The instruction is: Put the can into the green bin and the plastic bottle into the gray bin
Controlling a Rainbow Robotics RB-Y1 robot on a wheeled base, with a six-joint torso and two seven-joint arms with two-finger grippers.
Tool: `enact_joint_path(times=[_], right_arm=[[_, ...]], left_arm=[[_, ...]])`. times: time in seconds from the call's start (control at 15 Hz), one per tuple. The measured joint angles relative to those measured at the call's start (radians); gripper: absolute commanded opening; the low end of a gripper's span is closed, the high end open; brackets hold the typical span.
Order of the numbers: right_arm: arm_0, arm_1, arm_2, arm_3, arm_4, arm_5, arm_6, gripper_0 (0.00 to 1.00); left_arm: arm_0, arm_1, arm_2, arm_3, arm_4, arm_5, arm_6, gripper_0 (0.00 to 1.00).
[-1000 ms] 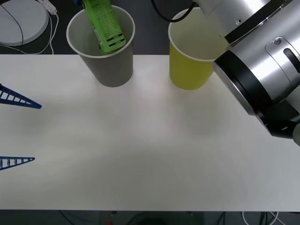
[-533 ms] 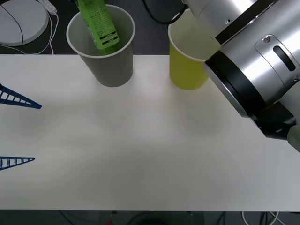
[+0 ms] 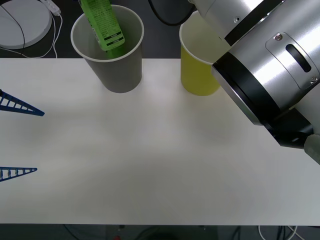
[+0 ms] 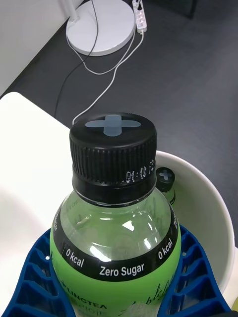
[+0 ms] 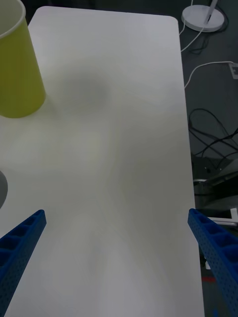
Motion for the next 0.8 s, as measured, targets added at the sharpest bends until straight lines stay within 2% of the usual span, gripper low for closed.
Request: enact_joint_path(times=[0.07,0.13,0.2,0.8], right_arm=[[0.0,0.0,0.0,0.0,-0.001,0.0,0.0,0.49],[0.0,0.0,0.0,0.0,-0.003,0.0,0.0,0.83],[0.0,0.0,0.0,0.0,-0.004,0.002,0.0,1.0],[0.0,0.0,0.0,0.0,-0.002,0.029,0.001,1.0]], left_arm=[[0.0,0.0,0.0,0.0,0.0,0.0,0.0,1.0],[0.0,0.0,0.0,0.0,0.0,0.0,0.0,1.0],[0.0,0.0,0.0,0.0,0.0,0.0,0.0,1.0],[0.0,0.0,0.0,0.0,0.0,0.0,0.0,1.0]])
